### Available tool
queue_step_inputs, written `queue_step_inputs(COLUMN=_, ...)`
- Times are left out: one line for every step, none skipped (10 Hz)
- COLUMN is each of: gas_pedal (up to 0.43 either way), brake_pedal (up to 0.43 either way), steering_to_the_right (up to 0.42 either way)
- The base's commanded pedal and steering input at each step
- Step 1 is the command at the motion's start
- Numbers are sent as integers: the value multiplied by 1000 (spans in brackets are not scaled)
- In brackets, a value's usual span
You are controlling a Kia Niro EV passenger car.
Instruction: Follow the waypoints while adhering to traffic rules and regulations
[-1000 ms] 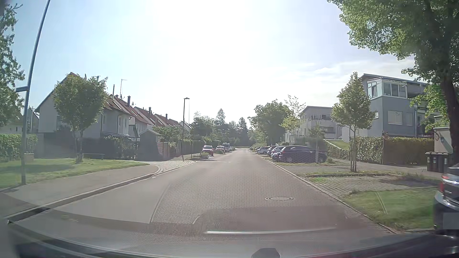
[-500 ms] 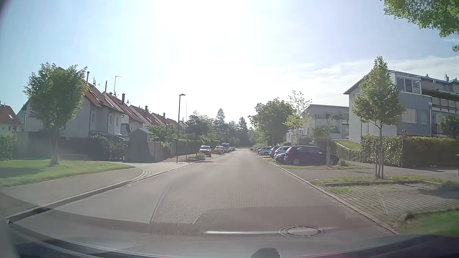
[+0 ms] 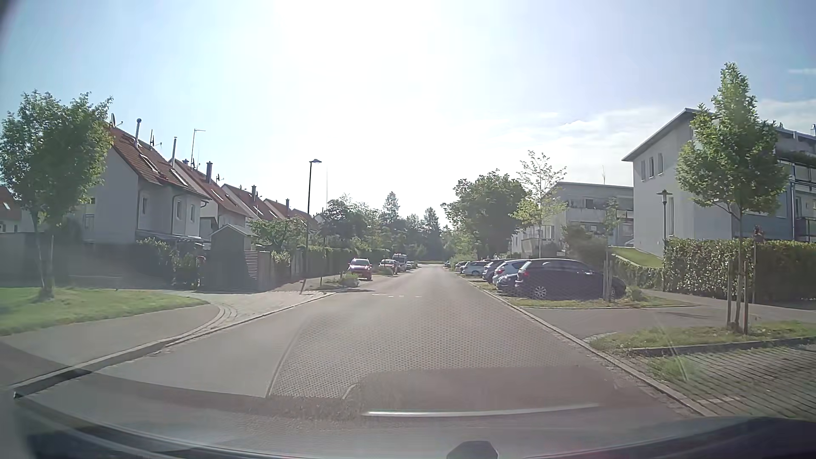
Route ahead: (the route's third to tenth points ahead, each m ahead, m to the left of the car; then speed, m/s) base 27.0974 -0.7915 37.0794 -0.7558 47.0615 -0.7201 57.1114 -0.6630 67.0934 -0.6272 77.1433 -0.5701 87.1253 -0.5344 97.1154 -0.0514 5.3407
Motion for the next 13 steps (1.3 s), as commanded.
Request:
queue_step_inputs(gas_pedal=8, brake_pedal=67, steering_to_the_right=1)
queue_step_inputs(gas_pedal=20, brake_pedal=0, steering_to_the_right=-1)
queue_step_inputs(gas_pedal=47, brake_pedal=0, steering_to_the_right=-2)
queue_step_inputs(gas_pedal=47, brake_pedal=0, steering_to_the_right=-3)
queue_step_inputs(gas_pedal=39, brake_pedal=0, steering_to_the_right=-4)
queue_step_inputs(gas_pedal=0, brake_pedal=0, steering_to_the_right=-4)
queue_step_inputs(gas_pedal=0, brake_pedal=0, steering_to_the_right=-4)
queue_step_inputs(gas_pedal=0, brake_pedal=0, steering_to_the_right=-5)
queue_step_inputs(gas_pedal=0, brake_pedal=0, steering_to_the_right=-5)
queue_step_inputs(gas_pedal=0, brake_pedal=0, steering_to_the_right=-5)
queue_step_inputs(gas_pedal=0, brake_pedal=0, steering_to_the_right=-5)
queue_step_inputs(gas_pedal=28, brake_pedal=0, steering_to_the_right=-5)
queue_step_inputs(gas_pedal=59, brake_pedal=0, steering_to_the_right=-5)
